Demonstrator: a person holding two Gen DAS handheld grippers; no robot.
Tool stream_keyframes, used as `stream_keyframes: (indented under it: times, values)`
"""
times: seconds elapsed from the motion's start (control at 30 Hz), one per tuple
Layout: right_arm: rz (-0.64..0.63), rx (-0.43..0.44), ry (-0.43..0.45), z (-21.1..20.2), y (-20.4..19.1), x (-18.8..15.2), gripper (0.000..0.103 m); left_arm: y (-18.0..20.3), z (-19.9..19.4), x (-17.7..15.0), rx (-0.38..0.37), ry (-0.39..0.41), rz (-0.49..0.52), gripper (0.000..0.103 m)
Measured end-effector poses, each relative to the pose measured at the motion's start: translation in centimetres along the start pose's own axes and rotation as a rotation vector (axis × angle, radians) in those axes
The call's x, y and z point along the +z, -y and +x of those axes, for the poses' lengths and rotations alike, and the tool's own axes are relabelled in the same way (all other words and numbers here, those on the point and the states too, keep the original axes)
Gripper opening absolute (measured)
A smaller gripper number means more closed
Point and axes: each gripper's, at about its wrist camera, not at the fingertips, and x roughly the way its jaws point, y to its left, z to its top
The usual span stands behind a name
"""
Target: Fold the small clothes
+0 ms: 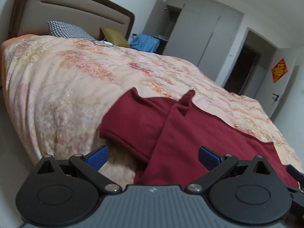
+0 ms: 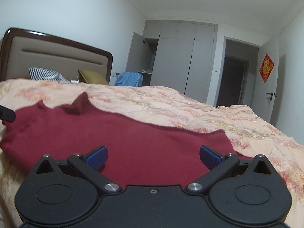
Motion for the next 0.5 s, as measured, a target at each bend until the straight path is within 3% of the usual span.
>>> stream_keyframes:
  times: [0.2,0.33,0.5]
  values:
    - [0.085,0.024,-0.006,0.7,0.3,-2.6,0.103,-1.1,1.0,-1.8,-0.050,0.026,-0.036,0.103]
    - [0.112,0.041,0.002,0.6,0.7,-2.8,0.103,-1.8,2.3,-3.0,-0.024,-0.012,-0.043,0.103]
    - [0.093,0.014,0.031,0.1,0.2,-3.2,0.103,-2.2,2.3,-3.3,-0.039,0.013,-0.051,0.103]
